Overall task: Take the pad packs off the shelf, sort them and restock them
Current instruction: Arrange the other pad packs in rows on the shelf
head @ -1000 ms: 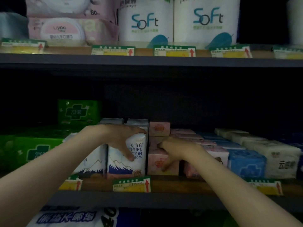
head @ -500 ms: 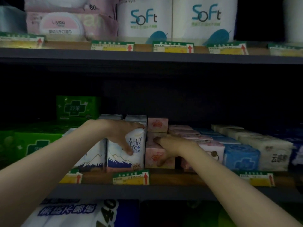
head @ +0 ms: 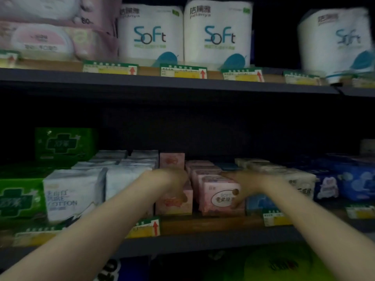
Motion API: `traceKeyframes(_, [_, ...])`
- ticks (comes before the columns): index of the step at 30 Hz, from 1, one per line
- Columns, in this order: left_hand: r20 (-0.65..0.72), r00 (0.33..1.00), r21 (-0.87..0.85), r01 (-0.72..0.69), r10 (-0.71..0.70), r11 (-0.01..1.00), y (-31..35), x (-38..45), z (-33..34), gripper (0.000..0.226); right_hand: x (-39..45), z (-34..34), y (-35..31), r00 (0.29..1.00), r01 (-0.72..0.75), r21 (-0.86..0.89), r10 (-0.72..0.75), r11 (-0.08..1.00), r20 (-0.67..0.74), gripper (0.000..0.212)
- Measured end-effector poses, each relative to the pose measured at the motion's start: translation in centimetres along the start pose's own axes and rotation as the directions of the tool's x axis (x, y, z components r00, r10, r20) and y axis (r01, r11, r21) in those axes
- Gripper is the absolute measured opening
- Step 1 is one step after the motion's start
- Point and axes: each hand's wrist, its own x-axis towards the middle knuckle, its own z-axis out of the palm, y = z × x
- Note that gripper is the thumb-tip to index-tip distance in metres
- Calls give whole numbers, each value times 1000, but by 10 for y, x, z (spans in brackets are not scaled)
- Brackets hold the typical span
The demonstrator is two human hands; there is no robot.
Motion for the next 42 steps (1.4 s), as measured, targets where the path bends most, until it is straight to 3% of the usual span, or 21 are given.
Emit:
traceKeyframes(3, [33, 998, 0, 61, -60, 998, -3, 14, 12, 54, 6, 11, -2, 993, 34, -67, -41, 997, -114, 111])
traceKeyframes(8, [78, 992, -16, 105, -103, 994, -11, 31, 20, 60, 12, 11, -5, 992, 57, -113, -69, 992, -110, 107])
traceKeyframes(12, [87, 996, -120, 45, -35, 992, -9, 37, 13, 70, 21, 17, -9, 984, 74, -125, -93, 989, -154, 109])
traceKeyframes(16, [139, 985, -249, -65, 102, 966, -5, 46, -2, 103, 23, 21, -8, 983, 85, -125, -103, 989, -150, 110])
traceKeyframes(21, [202, 979, -7, 5, -4, 1000, 16, 69, -12, 100, 18, 12, 0, 990, 119, 10, -118, 993, -83, 112])
traceKeyframes(24, [216, 976, 152, -6, -27, 988, 22, 78, -18, 103, 11, -11, 17, 996, 90, 242, -90, 966, -13, 93])
traceKeyframes(28, [288, 958, 209, -40, -23, 977, 25, 87, -27, 99, 20, -26, 31, 996, 85, 371, -94, 925, 6, 64])
traceKeyframes(35, [337, 939, 204, -140, 65, 969, 23, 97, -32, 98, 40, -44, 26, 966, 48, 210, -99, 977, 238, 82])
traceKeyframes(38, [373, 925, 149, -129, 65, 980, 27, 104, -40, 89, 29, -30, 32, 976, 53, 152, -83, 987, 201, 92])
traceKeyframes(42, [384, 923, 221, -129, 35, 967, 51, 112, -31, 91, 27, -18, 25, 990, 127, 76, -132, 989, 56, 89])
